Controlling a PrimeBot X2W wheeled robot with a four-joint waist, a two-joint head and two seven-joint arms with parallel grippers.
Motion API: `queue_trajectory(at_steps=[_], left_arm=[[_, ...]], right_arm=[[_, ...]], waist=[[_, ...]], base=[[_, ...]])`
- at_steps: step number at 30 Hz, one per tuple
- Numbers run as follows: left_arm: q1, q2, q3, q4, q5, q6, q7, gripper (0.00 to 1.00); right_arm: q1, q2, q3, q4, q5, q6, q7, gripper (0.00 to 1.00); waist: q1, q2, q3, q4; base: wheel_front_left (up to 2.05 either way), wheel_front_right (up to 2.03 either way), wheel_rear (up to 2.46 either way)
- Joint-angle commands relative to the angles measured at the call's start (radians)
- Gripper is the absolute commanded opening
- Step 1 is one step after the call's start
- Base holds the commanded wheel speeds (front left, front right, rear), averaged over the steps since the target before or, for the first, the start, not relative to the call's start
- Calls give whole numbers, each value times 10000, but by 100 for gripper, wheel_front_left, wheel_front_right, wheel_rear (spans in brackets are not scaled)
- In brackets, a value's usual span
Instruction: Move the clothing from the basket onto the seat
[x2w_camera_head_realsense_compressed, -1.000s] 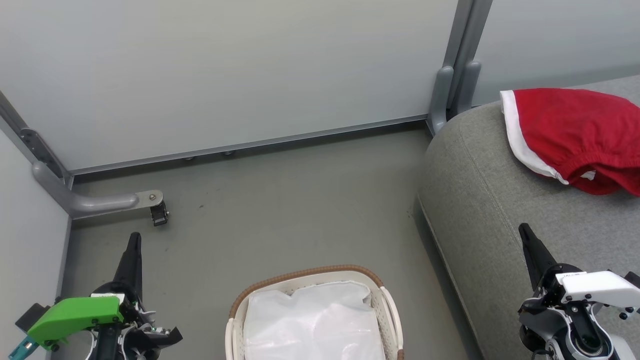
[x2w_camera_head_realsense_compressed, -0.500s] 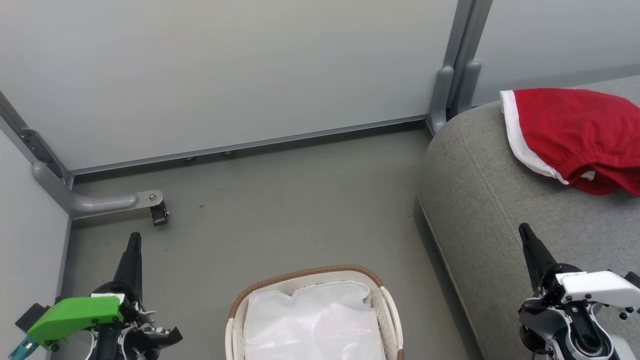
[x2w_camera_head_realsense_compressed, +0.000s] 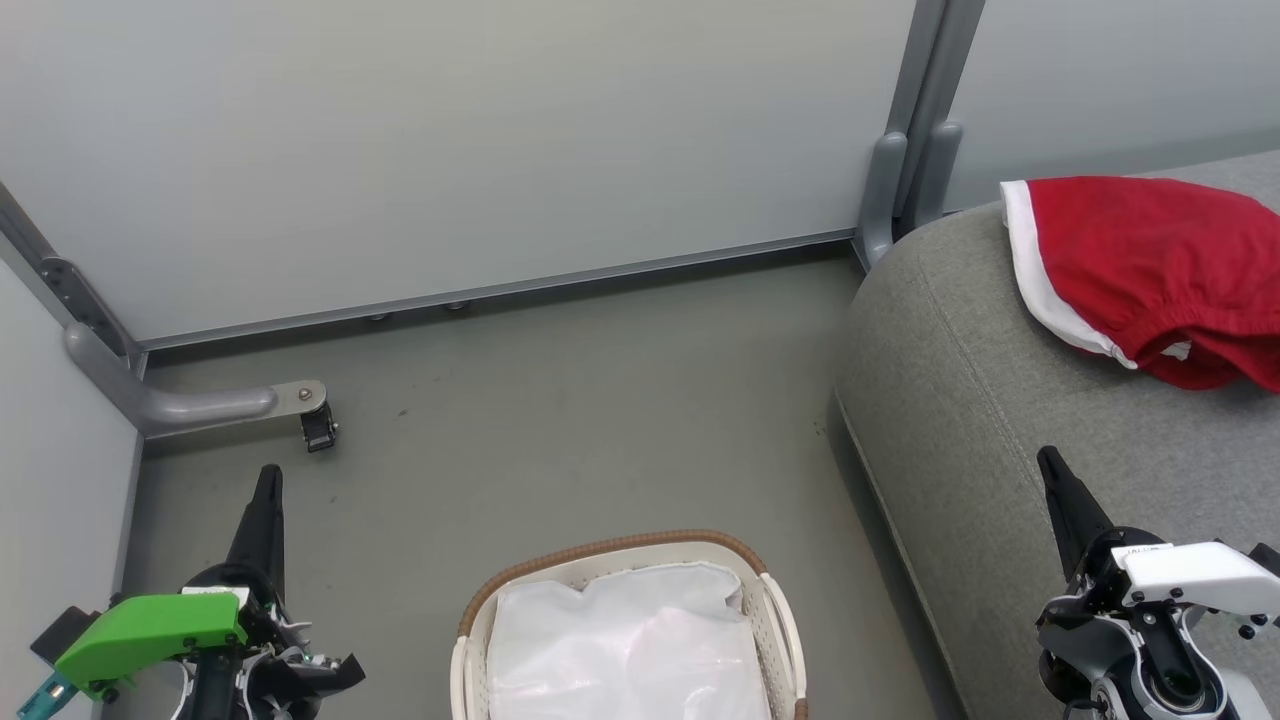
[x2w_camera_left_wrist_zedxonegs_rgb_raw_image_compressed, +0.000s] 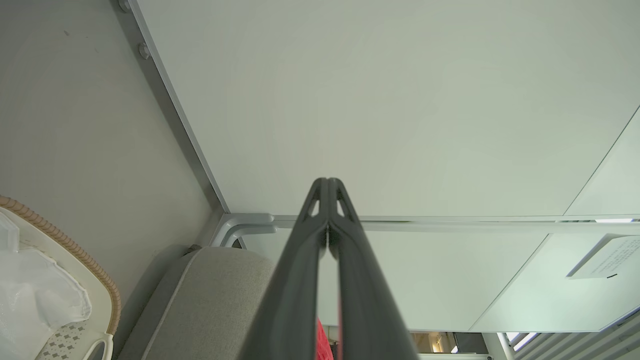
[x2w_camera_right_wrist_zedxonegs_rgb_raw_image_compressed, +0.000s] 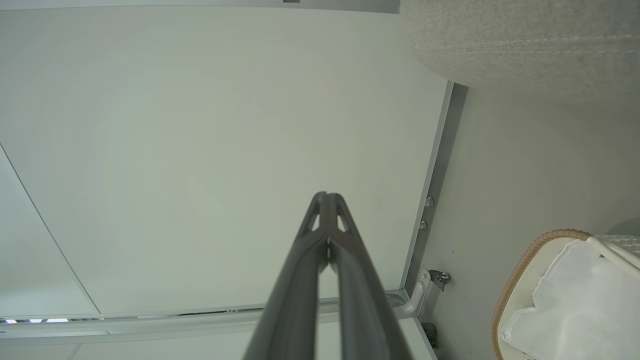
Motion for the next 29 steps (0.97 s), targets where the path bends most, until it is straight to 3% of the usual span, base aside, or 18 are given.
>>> queue_trajectory(at_steps=[1, 29], left_arm=[[-106, 63, 22, -19, -33, -40, 40, 0], [-106, 63, 22, -18, -33, -40, 40, 0]], right_arm=[[106, -57, -18, -29, 39, 0, 31, 0], [107, -57, -17, -29, 40, 0, 31, 0]], waist=[[0, 0, 0, 0], [0, 0, 0, 0]], base=[[0, 0, 0], [0, 0, 0]])
